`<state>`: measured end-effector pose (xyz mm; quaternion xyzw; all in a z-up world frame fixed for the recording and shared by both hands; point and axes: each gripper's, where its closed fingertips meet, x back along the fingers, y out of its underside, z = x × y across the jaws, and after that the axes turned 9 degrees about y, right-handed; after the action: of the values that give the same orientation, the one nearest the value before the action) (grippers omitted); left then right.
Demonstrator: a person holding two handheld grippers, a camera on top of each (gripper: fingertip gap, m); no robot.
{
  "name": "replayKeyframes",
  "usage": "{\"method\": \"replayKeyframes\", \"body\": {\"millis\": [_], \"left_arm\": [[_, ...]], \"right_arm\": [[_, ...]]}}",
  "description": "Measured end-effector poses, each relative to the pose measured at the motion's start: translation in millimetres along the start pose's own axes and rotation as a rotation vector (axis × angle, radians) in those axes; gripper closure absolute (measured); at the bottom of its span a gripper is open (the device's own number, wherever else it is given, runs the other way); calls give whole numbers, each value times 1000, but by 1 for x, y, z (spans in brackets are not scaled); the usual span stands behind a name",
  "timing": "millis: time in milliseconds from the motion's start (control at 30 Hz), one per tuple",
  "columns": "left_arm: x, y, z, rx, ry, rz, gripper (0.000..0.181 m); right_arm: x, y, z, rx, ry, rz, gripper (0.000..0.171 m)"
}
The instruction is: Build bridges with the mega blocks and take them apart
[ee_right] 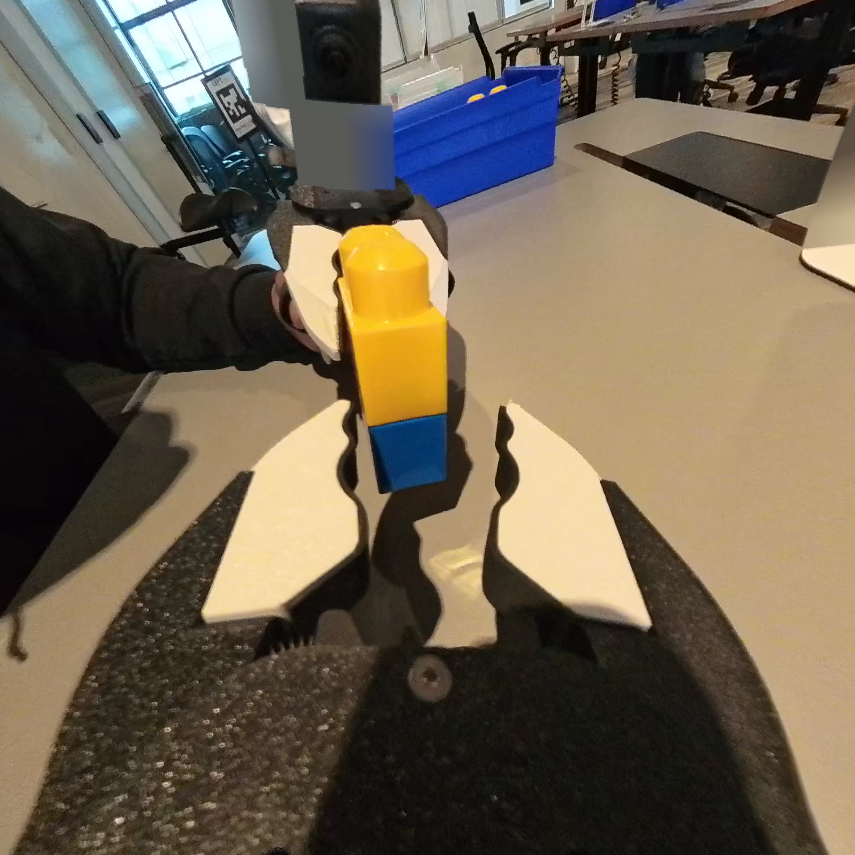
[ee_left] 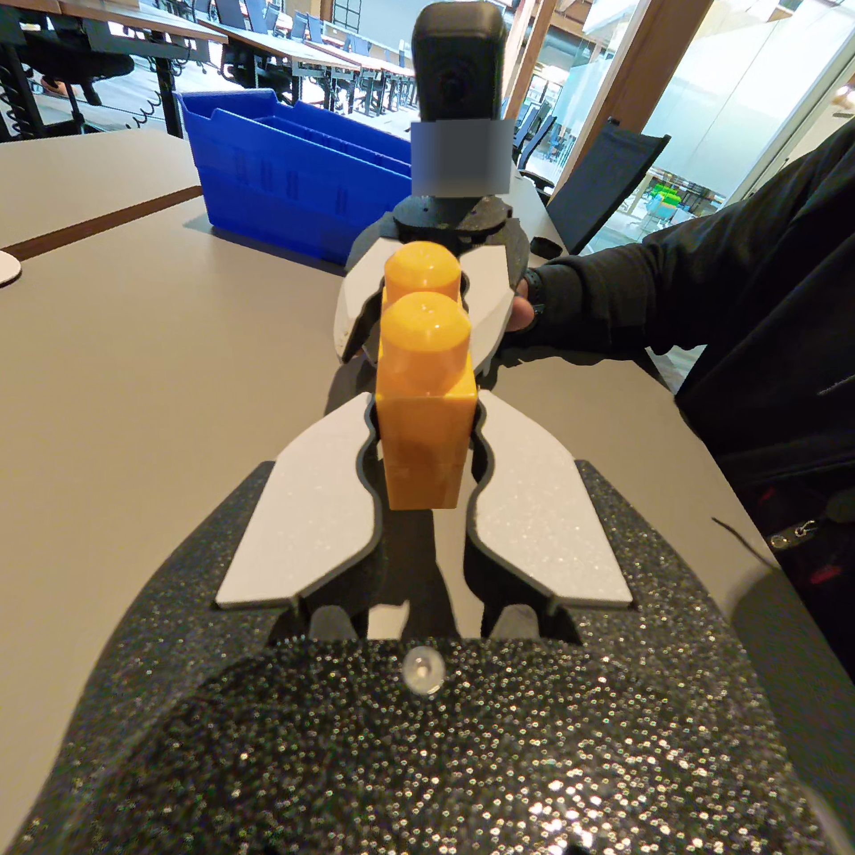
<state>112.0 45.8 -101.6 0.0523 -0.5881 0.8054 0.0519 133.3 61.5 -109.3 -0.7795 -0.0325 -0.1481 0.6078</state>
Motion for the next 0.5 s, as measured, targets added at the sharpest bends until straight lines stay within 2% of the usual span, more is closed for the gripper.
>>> {"method": "replayKeyframes", "body": {"millis": [300, 500], "left_arm": [[-3, 3, 0, -8, -10, -24, 145], [-4, 3, -2, 2, -20, -21, 145]], "right_arm": [[-7, 9, -6, 94, 28, -63, 116], [-4, 7, -5, 39, -8, -51, 129]]}}
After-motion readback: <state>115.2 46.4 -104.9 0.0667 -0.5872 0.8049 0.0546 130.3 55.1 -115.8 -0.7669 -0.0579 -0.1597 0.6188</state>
